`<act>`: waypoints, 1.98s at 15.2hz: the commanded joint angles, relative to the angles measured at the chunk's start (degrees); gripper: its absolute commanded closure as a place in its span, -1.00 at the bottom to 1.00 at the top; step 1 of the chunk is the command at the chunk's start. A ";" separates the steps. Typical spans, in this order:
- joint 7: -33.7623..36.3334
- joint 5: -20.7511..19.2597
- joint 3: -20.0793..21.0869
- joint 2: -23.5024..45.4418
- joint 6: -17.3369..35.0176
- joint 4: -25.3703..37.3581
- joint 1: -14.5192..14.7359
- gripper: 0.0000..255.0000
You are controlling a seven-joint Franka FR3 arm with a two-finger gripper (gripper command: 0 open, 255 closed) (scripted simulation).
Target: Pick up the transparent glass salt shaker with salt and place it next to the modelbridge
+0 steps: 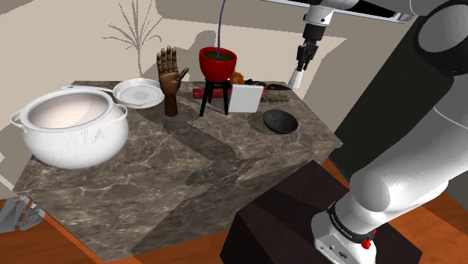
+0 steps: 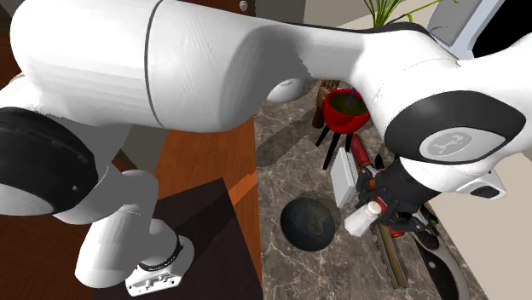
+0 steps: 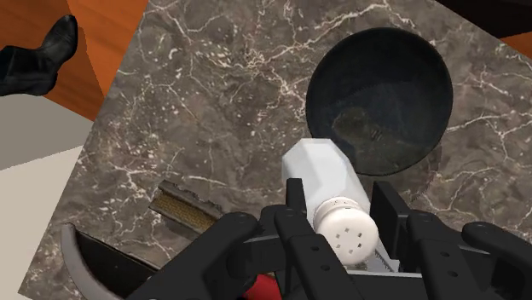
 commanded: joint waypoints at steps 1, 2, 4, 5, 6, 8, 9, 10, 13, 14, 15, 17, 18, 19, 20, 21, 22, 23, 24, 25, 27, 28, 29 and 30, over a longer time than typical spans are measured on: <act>-2.63 -0.12 -1.19 2.07 -0.90 2.98 -1.37 1.00; -3.87 -0.13 -1.75 3.17 -1.22 4.40 -2.06 1.00; -6.34 -0.07 -2.81 5.54 -1.96 7.51 -3.49 1.00; -7.56 0.00 -3.31 6.83 -2.38 9.22 -4.23 1.00; -9.40 0.17 -4.04 8.92 -3.11 12.04 -5.37 1.00; -9.36 0.14 -3.99 8.73 -1.49 10.24 -5.36 1.00; -9.34 0.13 -3.99 8.64 -0.69 9.34 -5.35 1.00; -9.33 0.13 -3.98 8.61 0.10 8.52 -5.33 1.00; -9.29 0.12 -3.96 8.53 2.44 6.11 -5.30 1.00; -9.28 0.12 -3.96 8.53 3.20 5.34 -5.29 1.00; -9.27 0.13 -3.95 8.55 3.97 4.59 -5.28 1.00; -9.26 0.14 -3.94 8.63 5.48 3.16 -5.26 1.00; -9.25 0.15 -3.93 8.68 6.23 2.46 -5.26 1.00; -9.25 0.16 -3.92 8.76 6.98 1.79 -5.25 1.00; -9.25 0.17 -3.92 8.84 7.72 1.13 -5.25 1.00; -9.25 0.19 -3.91 8.93 8.46 0.49 -5.25 1.00; -9.25 0.21 -3.91 9.04 9.19 -0.14 -5.25 1.00; -9.25 0.22 -3.90 9.16 9.92 -0.75 -5.25 1.00; -9.25 0.24 -3.89 9.30 10.64 -1.35 -5.25 1.00; -9.25 0.26 -3.88 9.44 11.37 -1.93 -5.25 1.00; -9.26 0.31 -3.87 9.76 12.80 -3.04 -5.25 1.00; -9.27 0.34 -3.86 9.94 13.51 -3.57 -5.25 1.00; -9.28 0.37 -3.85 10.13 14.22 -4.09 -5.26 1.00; -9.28 0.40 -3.84 10.34 14.93 -4.60 -5.26 1.00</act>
